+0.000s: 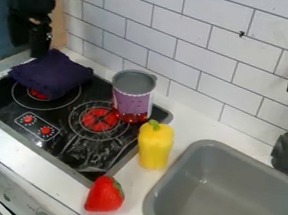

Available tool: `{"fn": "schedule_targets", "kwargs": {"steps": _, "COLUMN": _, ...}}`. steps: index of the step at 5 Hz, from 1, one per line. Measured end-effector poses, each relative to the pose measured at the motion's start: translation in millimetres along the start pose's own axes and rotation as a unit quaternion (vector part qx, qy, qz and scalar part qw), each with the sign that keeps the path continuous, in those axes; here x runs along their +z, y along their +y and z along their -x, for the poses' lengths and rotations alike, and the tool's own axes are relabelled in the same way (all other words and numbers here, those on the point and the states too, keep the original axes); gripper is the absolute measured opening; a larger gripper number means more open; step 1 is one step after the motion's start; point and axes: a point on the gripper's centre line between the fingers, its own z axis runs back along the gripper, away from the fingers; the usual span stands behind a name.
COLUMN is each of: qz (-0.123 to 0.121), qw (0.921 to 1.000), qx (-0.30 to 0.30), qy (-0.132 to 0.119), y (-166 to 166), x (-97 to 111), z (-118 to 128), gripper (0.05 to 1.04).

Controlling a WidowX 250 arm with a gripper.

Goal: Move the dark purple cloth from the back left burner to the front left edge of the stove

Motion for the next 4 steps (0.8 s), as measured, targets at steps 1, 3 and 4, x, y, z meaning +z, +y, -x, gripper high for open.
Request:
{"fn": "schedule_targets", "kwargs": {"steps": 1, "qz": 0.005, "qw": 0.9999, "qx": 0.01, "qy": 0.004, "y": 8, "x": -12, "z": -4, "gripper": 1.001}}
{"fn": "schedule_targets", "kwargs": {"steps": 3, "qz": 0.014, "qw": 0.9994, "qx": 0.023, "qy": 0.023, "y": -3, "x": -30, "z": -9, "gripper": 1.001}}
{"fn": "schedule_targets", "kwargs": {"steps": 4, "qz": 0.013, "qw": 0.9992, "qx": 0.004, "qy": 0.039, "y": -22, "x": -37, "z": -15, "gripper": 1.001}}
